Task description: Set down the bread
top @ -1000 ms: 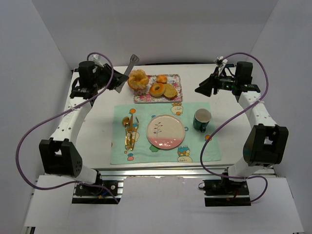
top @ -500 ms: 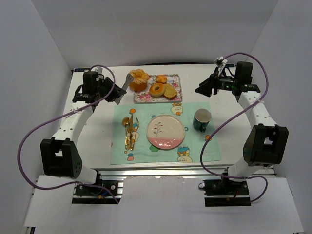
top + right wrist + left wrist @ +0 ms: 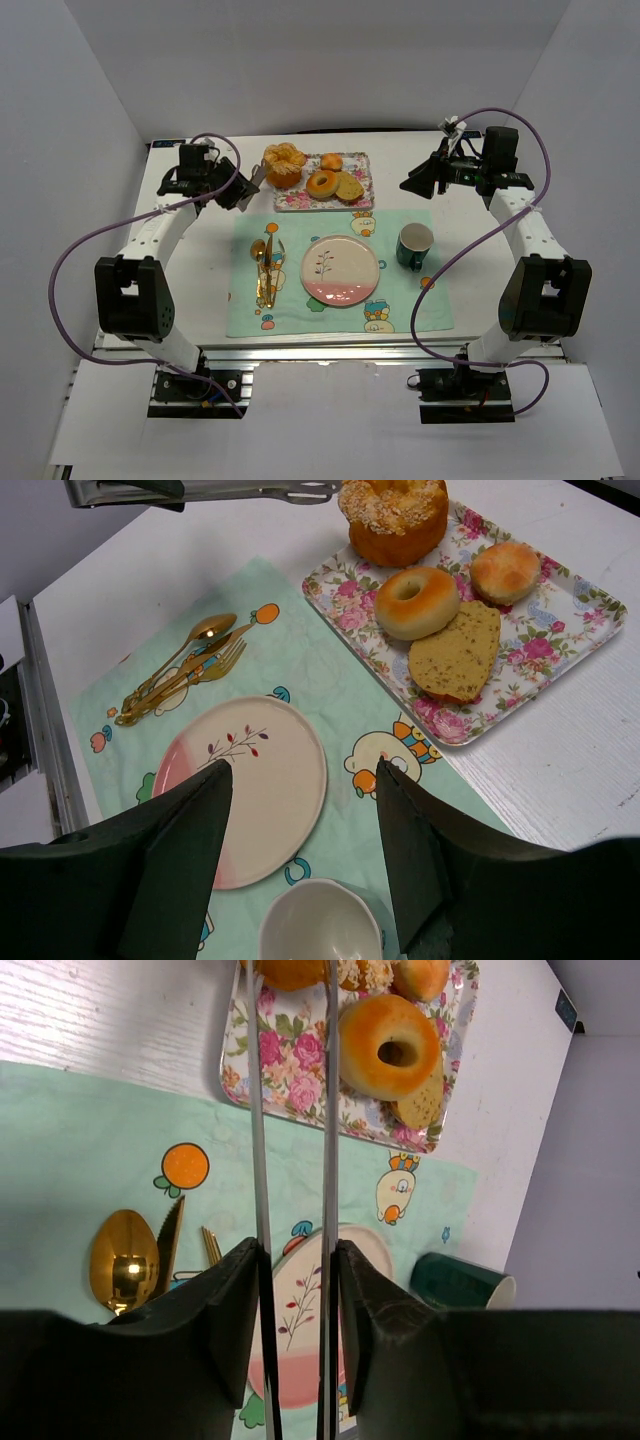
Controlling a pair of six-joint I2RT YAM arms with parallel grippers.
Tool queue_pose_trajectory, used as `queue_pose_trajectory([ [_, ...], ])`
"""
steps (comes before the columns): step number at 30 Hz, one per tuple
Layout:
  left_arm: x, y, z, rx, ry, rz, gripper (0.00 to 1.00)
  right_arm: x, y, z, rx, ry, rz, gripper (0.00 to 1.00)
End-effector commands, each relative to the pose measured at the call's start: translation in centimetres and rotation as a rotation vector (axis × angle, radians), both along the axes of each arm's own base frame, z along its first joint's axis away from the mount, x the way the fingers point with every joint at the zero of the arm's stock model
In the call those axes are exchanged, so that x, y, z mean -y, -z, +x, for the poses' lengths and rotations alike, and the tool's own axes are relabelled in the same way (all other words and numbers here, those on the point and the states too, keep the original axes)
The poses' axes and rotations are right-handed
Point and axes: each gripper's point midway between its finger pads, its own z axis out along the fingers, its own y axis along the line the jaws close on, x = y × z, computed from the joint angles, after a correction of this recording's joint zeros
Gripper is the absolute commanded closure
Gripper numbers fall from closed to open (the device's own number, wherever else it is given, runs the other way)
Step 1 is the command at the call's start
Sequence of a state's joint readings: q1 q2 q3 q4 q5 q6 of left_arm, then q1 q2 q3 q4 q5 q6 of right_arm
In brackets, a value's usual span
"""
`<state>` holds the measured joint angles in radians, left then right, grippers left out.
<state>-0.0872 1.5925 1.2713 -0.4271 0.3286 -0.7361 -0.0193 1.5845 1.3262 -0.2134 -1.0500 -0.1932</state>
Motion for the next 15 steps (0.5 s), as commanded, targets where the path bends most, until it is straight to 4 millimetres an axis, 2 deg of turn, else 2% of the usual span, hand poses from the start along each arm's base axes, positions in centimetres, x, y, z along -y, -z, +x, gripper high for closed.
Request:
queue_pose_trajectory([
  [1, -0.5, -3.1, 1.4, 0.083, -0.011, 0.017, 0.53, 0.0, -1.7, -0.5, 0.061, -0.012, 0.001, 0.36],
  [6, -0.5, -3.5, 1.9, 0.091, -0.006, 0.020, 0.51, 0.1, -1.4, -0.5, 0.058, -0.008, -0.001, 0.36],
  [15, -0.2, -2.6, 3.0, 0.073, 0.010, 0.012, 0.50, 0.1, -1.3, -0.4, 0.055, -0.009, 0.000, 0.36],
])
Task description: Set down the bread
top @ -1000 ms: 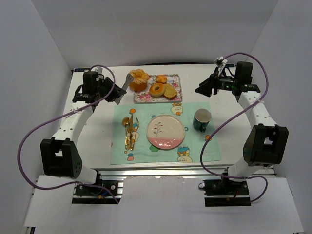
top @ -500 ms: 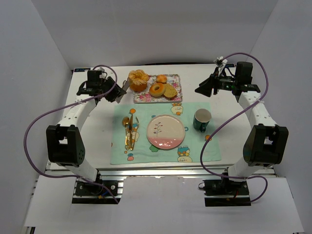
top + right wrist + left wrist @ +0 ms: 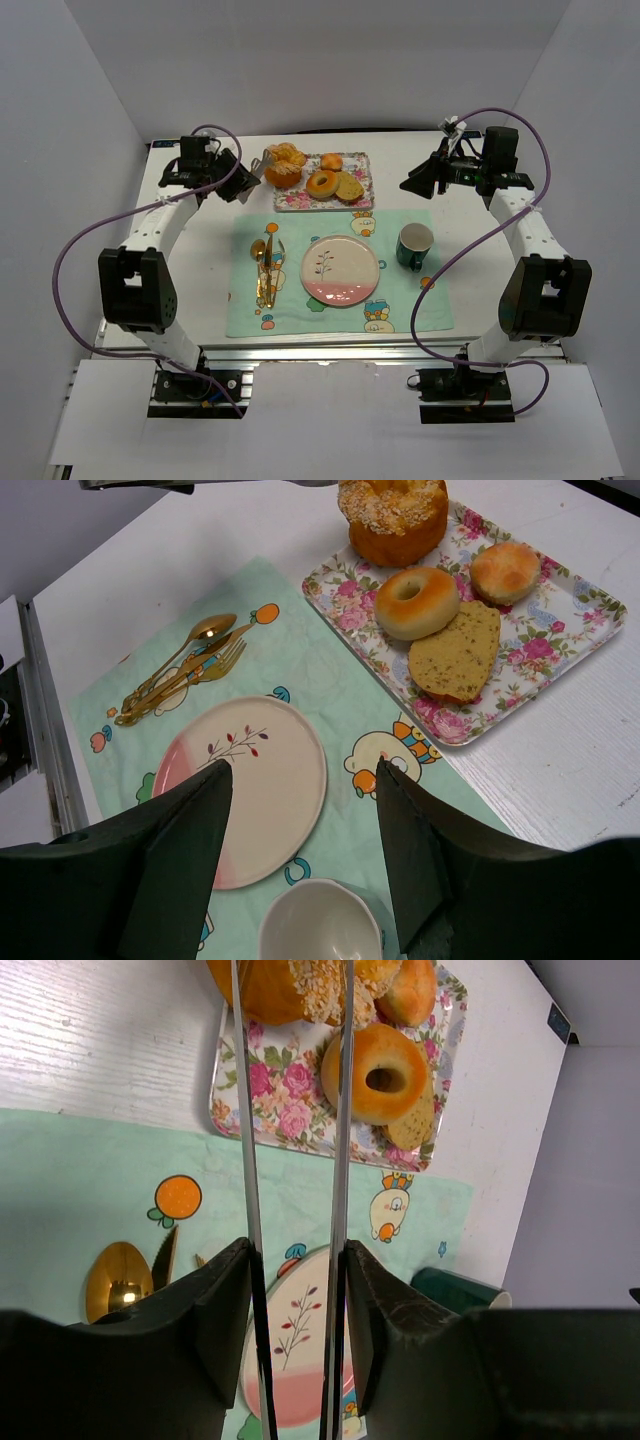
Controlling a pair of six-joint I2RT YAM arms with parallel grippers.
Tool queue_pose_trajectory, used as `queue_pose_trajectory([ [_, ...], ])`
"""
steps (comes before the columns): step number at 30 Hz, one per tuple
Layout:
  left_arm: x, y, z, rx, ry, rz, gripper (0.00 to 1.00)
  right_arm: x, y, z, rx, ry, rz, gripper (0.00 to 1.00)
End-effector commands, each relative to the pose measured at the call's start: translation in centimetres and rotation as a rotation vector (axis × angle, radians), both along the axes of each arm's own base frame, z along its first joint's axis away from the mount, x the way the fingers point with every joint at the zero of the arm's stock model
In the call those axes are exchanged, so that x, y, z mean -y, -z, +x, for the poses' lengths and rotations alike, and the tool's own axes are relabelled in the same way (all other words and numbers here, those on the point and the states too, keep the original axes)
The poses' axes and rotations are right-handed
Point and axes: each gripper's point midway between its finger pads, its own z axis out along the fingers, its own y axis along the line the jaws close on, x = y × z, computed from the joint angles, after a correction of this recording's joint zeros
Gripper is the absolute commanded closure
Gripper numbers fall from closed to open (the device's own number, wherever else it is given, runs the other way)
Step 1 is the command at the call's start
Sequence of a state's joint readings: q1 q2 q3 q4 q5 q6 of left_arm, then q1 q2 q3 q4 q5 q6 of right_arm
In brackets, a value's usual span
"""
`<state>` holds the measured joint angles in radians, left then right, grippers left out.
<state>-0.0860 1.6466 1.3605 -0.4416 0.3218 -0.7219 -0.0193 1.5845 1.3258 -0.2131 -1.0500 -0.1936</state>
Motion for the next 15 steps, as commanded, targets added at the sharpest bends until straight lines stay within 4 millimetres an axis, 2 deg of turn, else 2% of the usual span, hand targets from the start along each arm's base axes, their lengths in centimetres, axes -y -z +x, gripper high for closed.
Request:
queue_pose_trajectory([
  [1, -0.1, -1.5, 1.3, 0.045, 0.011, 0.003, 0.49, 0.1, -1.2, -0.4, 0.053, -0.007, 0.000, 0.36],
  [10, 0.2, -1.2, 2.6, 0.036, 0.024, -0.003, 0.47, 0.1, -1.2, -0.4, 0.056, -0.005, -0.002, 0.36],
  [15, 0.2, -0.9, 2.7, 0.028, 0.023, -0.006, 0.48, 0.2, -1.1, -0.3, 0.054, -0.002, -0.003, 0.36],
])
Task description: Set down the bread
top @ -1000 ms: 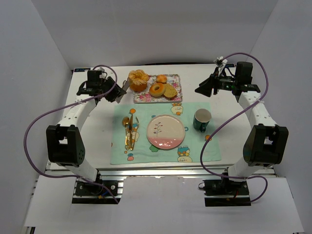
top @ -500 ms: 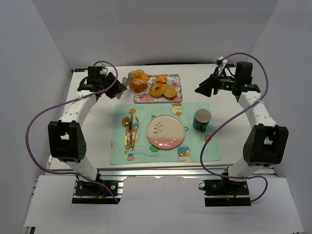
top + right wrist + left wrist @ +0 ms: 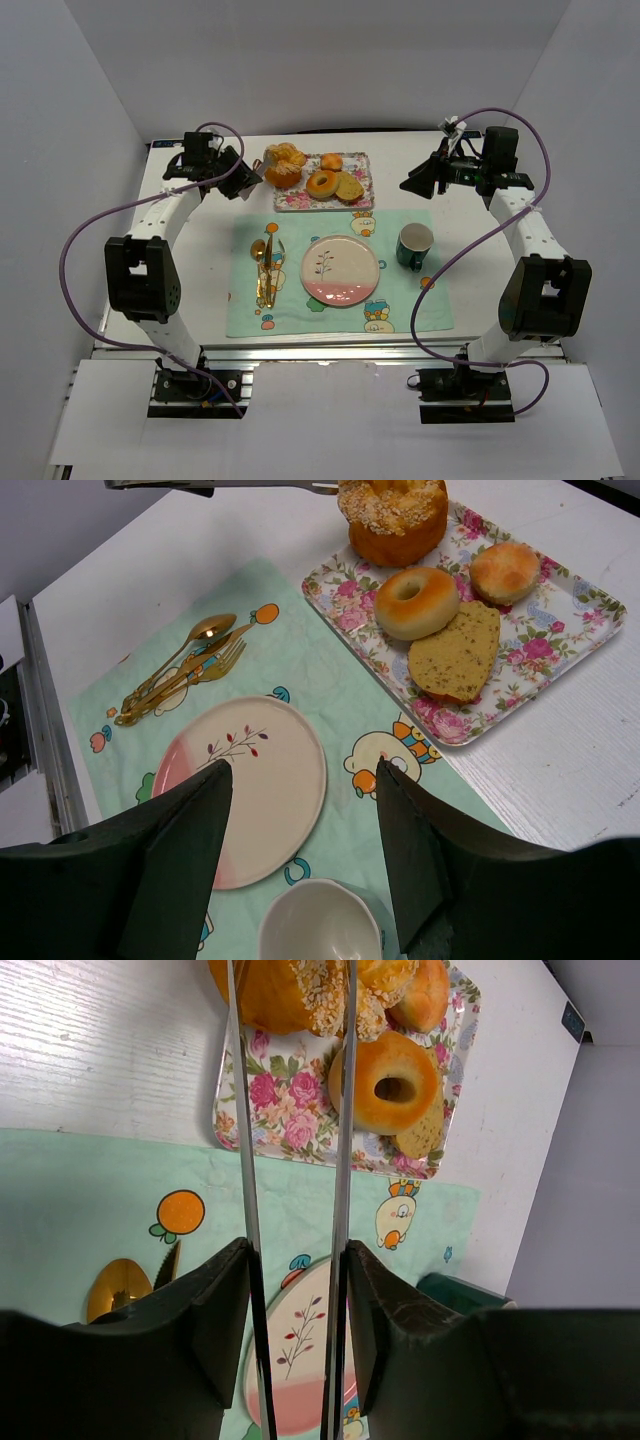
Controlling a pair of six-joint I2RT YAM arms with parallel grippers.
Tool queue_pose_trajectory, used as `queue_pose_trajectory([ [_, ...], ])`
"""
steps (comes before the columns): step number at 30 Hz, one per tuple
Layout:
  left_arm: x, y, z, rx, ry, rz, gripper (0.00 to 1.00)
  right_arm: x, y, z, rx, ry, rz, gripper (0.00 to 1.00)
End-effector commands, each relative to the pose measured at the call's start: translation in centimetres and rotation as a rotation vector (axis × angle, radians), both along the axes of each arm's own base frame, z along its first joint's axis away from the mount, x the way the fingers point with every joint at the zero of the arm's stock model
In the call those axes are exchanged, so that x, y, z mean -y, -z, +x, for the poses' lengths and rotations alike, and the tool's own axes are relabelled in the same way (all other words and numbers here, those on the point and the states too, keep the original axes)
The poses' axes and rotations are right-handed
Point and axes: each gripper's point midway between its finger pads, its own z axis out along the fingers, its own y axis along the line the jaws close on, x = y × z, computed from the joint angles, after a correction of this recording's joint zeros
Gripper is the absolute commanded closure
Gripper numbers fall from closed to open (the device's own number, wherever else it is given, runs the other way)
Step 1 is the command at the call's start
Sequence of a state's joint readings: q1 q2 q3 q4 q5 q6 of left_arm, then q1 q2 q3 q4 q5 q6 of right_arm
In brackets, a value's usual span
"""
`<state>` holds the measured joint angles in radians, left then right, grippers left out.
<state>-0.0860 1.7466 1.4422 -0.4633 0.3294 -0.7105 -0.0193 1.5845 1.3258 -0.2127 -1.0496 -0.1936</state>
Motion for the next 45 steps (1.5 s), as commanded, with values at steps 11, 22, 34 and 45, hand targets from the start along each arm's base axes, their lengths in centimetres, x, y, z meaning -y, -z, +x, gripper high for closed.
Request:
queue_pose_trajectory([
  [11, 0.6, -1.4, 0.7, 0.043, 0.038, -0.040, 0.80, 0.1, -1.3, -0.4, 0.056, -0.004, 0.000, 0.36],
  [22, 1.0, -10.4, -1.9, 0.274, 0.041, -0.119, 1.00, 0.1, -1.5, -0.8, 0.058, -0.005, 0.001, 0.36],
  [34, 4.6, -6.3, -15.5, 0.066, 0.213, -0.286, 1.00, 0.2, -1.3, -0.7, 0.053, -0.008, -0.006, 0.36],
  [45, 9.5, -2.5, -22.2, -0.006, 0.345, -0.388, 1.00, 0.1, -1.3, -0.6, 0.041, -0.005, 0.001, 0.36],
])
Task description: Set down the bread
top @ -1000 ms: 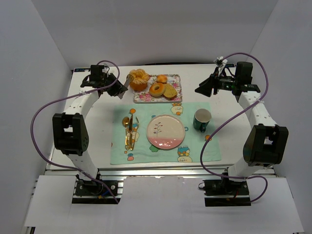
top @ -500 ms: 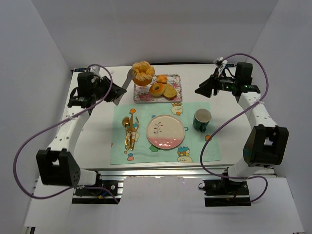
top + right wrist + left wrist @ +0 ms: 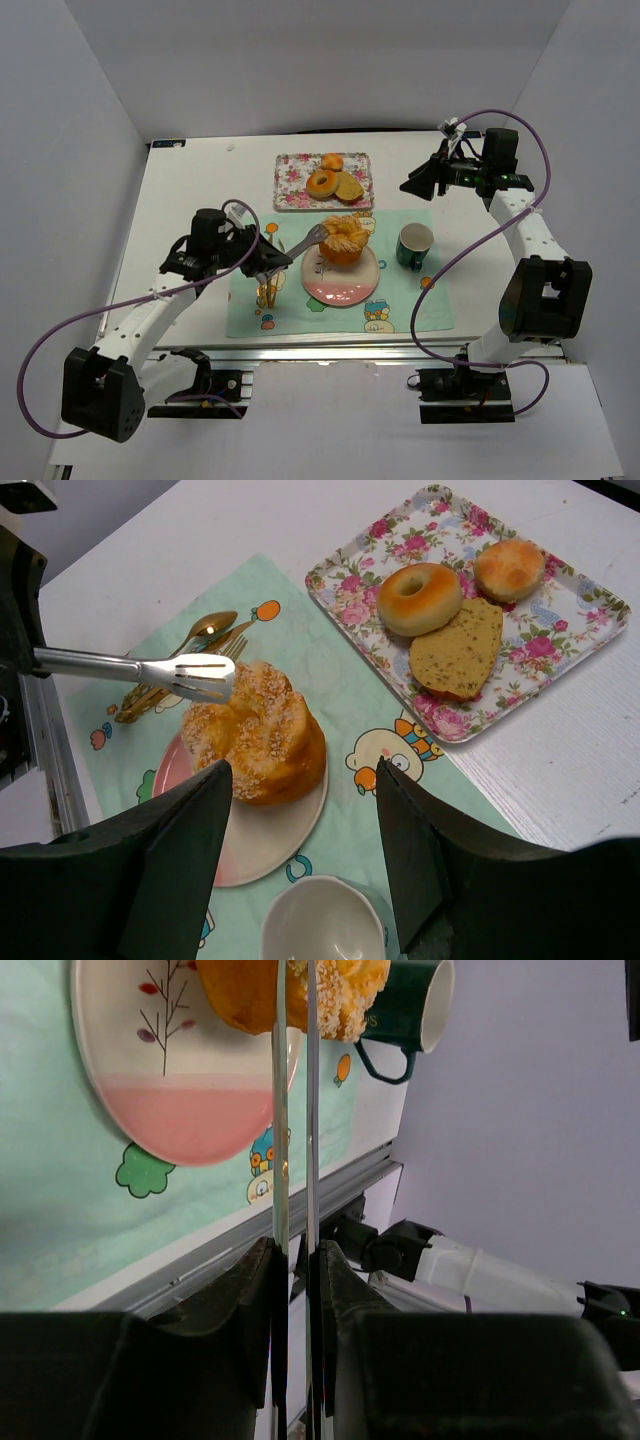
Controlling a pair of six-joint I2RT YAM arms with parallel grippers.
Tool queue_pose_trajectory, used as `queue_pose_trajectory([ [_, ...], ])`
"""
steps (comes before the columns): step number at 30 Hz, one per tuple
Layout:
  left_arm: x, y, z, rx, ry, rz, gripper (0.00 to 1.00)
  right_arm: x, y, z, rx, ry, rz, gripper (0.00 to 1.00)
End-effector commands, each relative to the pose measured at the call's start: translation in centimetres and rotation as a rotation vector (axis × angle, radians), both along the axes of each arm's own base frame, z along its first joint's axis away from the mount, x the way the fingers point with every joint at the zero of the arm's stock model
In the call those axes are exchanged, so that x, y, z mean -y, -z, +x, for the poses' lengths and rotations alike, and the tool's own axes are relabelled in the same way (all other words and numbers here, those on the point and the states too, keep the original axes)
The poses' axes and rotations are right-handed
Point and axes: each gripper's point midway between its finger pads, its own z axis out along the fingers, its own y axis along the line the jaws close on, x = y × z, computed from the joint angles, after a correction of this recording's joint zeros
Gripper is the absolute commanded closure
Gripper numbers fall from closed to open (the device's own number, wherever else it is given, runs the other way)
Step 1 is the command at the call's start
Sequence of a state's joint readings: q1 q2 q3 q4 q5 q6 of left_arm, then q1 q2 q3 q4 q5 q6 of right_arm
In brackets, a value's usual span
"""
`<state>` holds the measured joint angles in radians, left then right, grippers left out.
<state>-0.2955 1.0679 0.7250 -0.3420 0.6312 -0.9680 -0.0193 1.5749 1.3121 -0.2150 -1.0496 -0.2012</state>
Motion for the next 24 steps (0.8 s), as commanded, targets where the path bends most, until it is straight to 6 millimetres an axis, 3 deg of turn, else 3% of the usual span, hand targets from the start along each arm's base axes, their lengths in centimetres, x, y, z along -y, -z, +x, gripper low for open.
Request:
queue_pose_trajectory([
  [1, 1.0, -1.6, -0.1, 0.076, 0.045, -0.038, 1.00, 0.1, -1.6, -0.4, 0.040, -0.004, 0.004, 0.36],
  [8, 0.6, 0.1, -1.2, 0.035, 0.090, 0.034, 0.90, 0.2, -1.6, -0.2, 0.044, 0.003, 0.001, 0.36],
  [11, 0.5, 0.4, -1.5, 0.023, 0.103, 0.045, 0.81, 0.2, -1.6, -0.2, 0.045, 0.006, 0.000, 0.36],
  [12, 0.5, 0.5, -1.6, 0.020, 0.108, 0.053, 0.74, 0.2, -1.6, -0.2, 0.044, 0.006, 0.000, 0.36],
  [17, 0.4, 0.4, -1.6, 0.025, 0.112, 0.060, 0.60, 0.2, -1.5, -0.1, 0.039, 0.008, -0.001, 0.36],
  [24, 0.3, -0.3, -1.6, 0.058, 0.118, 0.069, 0.51, 0.1, -1.4, -0.1, 0.035, 0.002, 0.002, 0.36],
])
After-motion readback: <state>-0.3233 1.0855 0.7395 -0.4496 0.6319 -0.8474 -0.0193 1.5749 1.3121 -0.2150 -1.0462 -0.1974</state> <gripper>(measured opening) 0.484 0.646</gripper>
